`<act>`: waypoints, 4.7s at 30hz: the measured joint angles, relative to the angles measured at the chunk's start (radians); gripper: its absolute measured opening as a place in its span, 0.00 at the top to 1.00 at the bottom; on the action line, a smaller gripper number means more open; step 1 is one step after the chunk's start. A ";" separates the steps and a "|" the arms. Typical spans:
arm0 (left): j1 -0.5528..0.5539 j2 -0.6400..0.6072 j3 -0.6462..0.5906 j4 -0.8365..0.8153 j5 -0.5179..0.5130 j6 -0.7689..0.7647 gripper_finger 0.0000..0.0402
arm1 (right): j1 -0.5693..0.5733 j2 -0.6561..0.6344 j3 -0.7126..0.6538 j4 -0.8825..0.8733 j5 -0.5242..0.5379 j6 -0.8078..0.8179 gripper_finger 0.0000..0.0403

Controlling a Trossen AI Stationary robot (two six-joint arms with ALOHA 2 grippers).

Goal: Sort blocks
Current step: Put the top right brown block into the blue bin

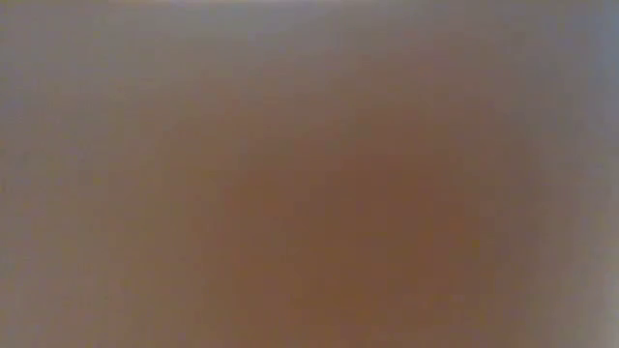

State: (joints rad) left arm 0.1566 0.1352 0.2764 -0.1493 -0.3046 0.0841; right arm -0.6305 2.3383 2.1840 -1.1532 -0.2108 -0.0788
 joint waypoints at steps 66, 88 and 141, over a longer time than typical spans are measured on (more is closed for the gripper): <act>0.000 0.002 0.000 0.077 0.013 -0.042 0.65 | 0.139 -0.376 -1.192 1.474 0.287 0.064 0.56; 0.000 0.002 -0.001 0.115 0.013 0.029 0.65 | 0.089 -0.661 -0.996 0.451 0.360 0.221 0.56; 0.001 0.002 -0.001 0.125 0.013 0.038 0.65 | 0.018 -0.698 -1.309 0.609 0.370 0.287 0.56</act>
State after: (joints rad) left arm 0.1573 0.1371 0.2756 -0.0248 -0.2920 0.1219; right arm -0.6123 1.6405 0.8751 -0.5446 0.1597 0.2086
